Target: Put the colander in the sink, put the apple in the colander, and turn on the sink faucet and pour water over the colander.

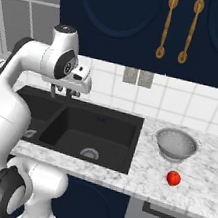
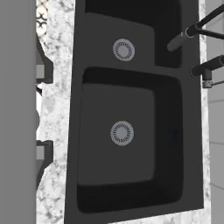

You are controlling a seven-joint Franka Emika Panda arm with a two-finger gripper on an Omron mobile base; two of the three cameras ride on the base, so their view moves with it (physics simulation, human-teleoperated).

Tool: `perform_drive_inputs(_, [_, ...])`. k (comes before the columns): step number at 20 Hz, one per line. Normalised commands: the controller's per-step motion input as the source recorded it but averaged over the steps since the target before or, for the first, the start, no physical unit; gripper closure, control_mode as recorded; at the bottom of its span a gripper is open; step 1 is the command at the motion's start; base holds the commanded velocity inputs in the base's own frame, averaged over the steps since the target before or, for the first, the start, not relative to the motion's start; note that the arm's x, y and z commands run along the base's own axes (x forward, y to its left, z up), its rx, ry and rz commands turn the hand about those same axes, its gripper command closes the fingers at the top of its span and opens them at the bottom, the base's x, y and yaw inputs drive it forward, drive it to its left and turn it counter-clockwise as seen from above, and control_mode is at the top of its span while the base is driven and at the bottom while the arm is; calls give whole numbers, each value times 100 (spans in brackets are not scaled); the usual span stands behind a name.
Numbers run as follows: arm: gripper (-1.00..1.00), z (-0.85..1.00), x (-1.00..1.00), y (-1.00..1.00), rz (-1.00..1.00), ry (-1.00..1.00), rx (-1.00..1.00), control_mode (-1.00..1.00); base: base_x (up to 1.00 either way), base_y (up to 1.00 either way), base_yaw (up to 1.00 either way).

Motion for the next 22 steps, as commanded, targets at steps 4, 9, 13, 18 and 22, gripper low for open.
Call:
perform_drive_inputs(4, [-100, 0, -18, -24, 0, 0, 0, -100, 0, 0, 0])
perform_drive_inputs(9, [-100, -16, -55, -82, 0, 0, 0, -100, 0, 0, 0])
perform_drive_inputs(13, [-100, -12, -46, -84, 0, 2, 0, -100, 0, 0, 0])
perform_drive_inputs(18, [-100, -3, -5, -62, 0, 7, -1, -100, 0, 0, 0])
perform_drive_inputs(22, [-100, -31, 0, -57, 0, 1, -2, -100, 0, 0, 0])
